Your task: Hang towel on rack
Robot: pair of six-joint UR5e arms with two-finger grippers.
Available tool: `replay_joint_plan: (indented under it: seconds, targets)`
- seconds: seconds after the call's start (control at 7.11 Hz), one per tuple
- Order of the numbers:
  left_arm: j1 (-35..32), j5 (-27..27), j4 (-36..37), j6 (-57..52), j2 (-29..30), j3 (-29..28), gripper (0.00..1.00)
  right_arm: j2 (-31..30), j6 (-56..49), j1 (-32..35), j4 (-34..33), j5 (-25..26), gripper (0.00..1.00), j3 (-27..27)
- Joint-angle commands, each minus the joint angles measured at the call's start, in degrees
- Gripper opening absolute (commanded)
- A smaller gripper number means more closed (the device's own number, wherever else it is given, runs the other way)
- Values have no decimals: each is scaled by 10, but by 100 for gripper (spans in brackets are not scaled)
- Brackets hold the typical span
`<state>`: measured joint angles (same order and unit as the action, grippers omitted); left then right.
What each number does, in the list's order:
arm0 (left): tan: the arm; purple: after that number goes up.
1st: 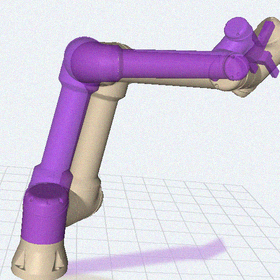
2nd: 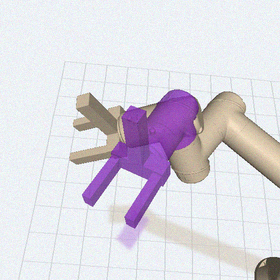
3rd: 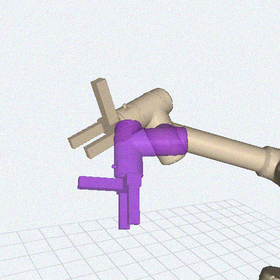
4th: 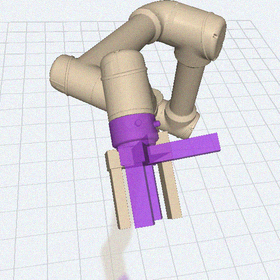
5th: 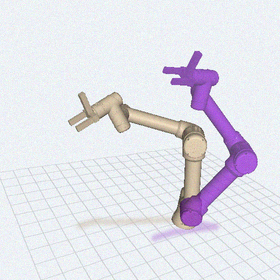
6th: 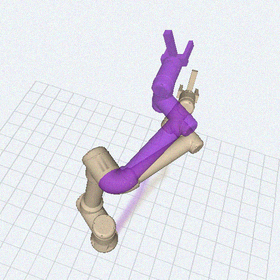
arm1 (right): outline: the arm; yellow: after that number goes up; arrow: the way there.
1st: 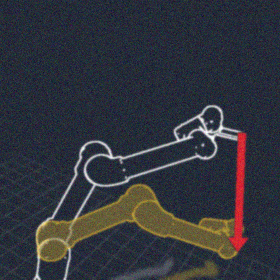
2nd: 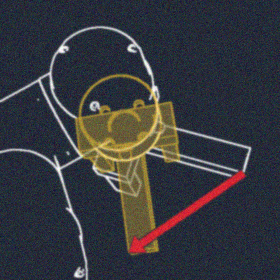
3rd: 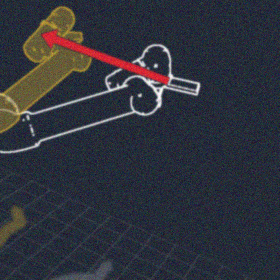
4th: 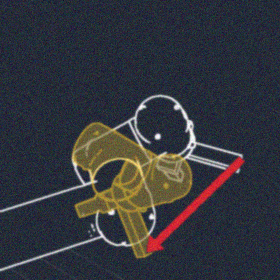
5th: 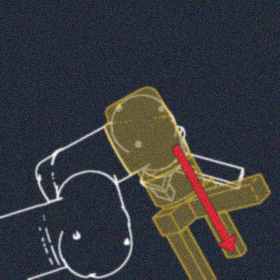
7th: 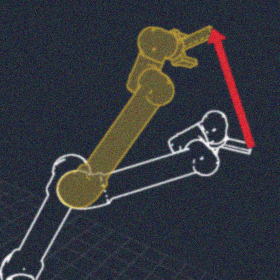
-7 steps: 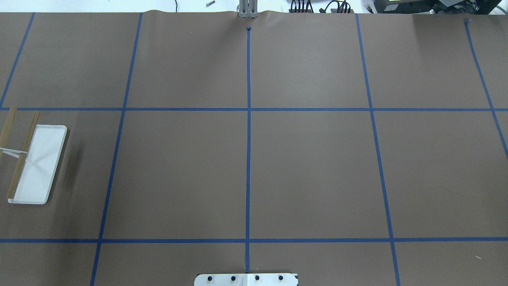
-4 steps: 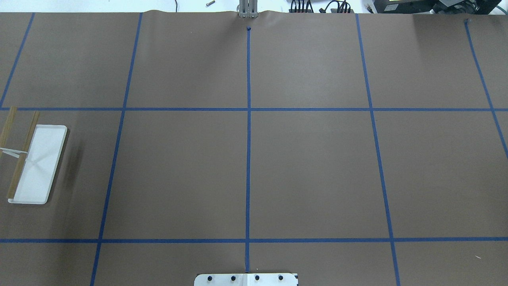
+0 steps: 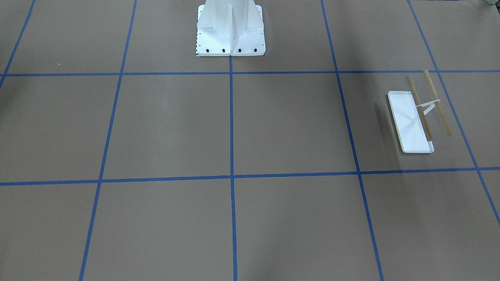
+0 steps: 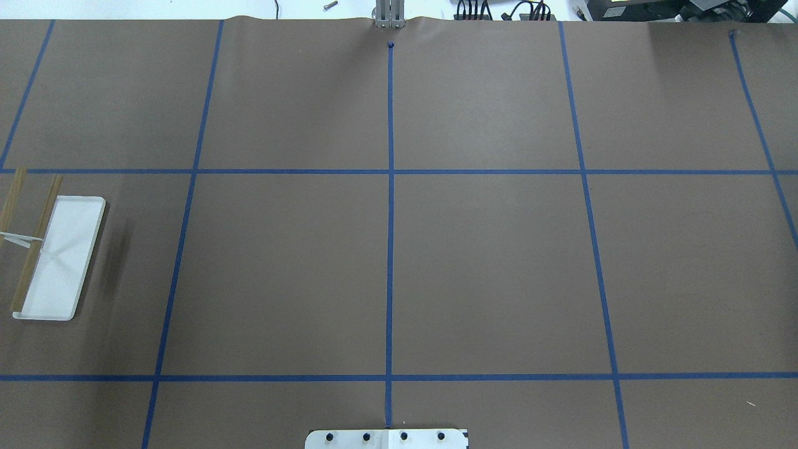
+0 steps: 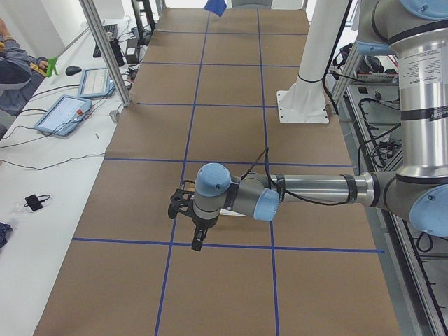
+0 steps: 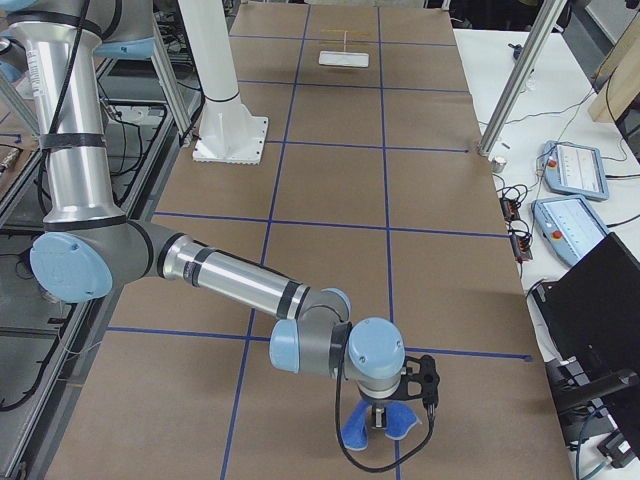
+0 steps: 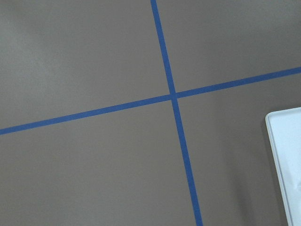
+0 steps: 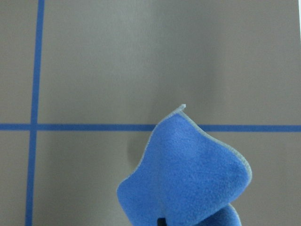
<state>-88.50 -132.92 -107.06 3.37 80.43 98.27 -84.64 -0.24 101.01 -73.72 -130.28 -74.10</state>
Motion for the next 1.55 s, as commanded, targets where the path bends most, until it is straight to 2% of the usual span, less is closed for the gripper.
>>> replay_joint_plan:
  seconds: [0.0,0.28,0.42,0.7,0.84,1.12,1.41]
  targets:
    - [9,-62,-7,85,7,0,98,-3,142,-31,-1,73,0,-103]
    - [24,-95,-58,206,28,-2,98,2,300,-125,-6,177,0,-182]
    - [50,-102,-88,276,49,-2,98,13,350,-176,-56,230,0,-228]
    - [89,-116,-126,465,110,-2,98,111,458,-263,-285,291,0,-339]
    - [98,-116,-126,527,139,-1,98,166,503,-302,-377,309,0,-372]
    - [104,-117,-131,547,158,2,98,178,507,-363,-388,304,0,-439]
    - [129,-117,-132,563,191,3,98,184,507,-431,-338,302,0,-495]
